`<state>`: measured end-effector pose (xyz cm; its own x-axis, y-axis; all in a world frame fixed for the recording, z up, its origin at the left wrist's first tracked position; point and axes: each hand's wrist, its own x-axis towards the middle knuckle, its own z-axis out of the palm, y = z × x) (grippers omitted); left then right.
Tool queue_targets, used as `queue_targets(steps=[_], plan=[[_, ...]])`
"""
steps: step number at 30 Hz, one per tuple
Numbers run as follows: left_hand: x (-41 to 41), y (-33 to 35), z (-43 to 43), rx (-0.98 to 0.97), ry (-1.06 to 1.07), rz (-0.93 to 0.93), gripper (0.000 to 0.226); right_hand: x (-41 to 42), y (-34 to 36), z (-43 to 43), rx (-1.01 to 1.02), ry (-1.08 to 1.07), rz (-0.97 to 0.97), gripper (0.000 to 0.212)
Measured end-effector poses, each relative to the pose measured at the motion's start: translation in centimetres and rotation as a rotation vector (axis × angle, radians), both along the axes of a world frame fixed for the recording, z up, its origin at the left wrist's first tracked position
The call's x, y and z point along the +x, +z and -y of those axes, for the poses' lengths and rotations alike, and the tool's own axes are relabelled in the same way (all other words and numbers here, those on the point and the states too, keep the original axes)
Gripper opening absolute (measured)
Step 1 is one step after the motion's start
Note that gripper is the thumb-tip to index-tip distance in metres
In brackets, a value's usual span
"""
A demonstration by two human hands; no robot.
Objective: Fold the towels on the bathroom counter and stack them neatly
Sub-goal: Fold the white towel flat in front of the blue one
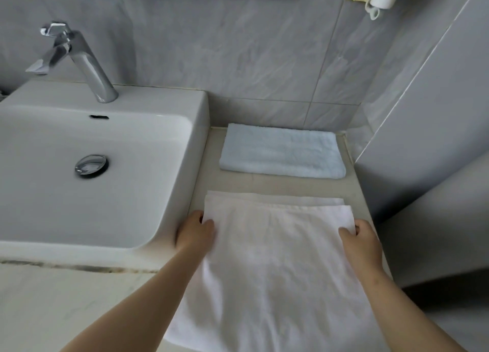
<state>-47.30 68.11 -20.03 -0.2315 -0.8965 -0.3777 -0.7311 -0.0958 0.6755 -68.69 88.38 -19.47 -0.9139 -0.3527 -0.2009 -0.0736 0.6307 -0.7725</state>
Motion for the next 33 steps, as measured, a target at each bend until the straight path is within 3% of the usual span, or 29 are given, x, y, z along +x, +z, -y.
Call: queue_targets(steps=[3,7,14,18,26,29,31,33], plan=[[1.1,-0.1,-0.6,0.018,-0.008,-0.012,0.007,1.0,0.3,-0.8,0.031,-0.002,0.013,0.003],[0.4,0.7,0.0,0.04,0.004,-0.084,0.014,0.5,1.3,-0.7,0.056,0.03,0.055,0.024],[-1.2,2.3,1.3,0.004,0.14,-0.26,0.014,-0.3,2.4,0.3,-0.124,-0.031,0.069,0.016],[-2.3,1.9,2.3,-0.002,0.227,-0.268,0.021,-1.3,2.3,1.3,-0.166,-0.095,0.053,0.012],[-3.7,0.7,3.0,-0.06,0.02,0.201,0.035,-3.3,-0.4,3.0,0.107,-0.04,0.028,0.006],[-4.7,0.8,2.3,-0.119,-0.077,0.359,0.043,-3.8,-0.9,3.2,0.293,0.025,-0.073,0.021],[-5.1,0.9,1.7,-0.175,-0.112,0.449,0.043,-3.9,-1.1,3.2,0.287,0.032,-0.072,0.017],[-5.2,0.8,1.6,-0.134,-0.093,0.425,0.043,-4.1,-1.3,3.1,0.191,0.047,-0.016,0.019]])
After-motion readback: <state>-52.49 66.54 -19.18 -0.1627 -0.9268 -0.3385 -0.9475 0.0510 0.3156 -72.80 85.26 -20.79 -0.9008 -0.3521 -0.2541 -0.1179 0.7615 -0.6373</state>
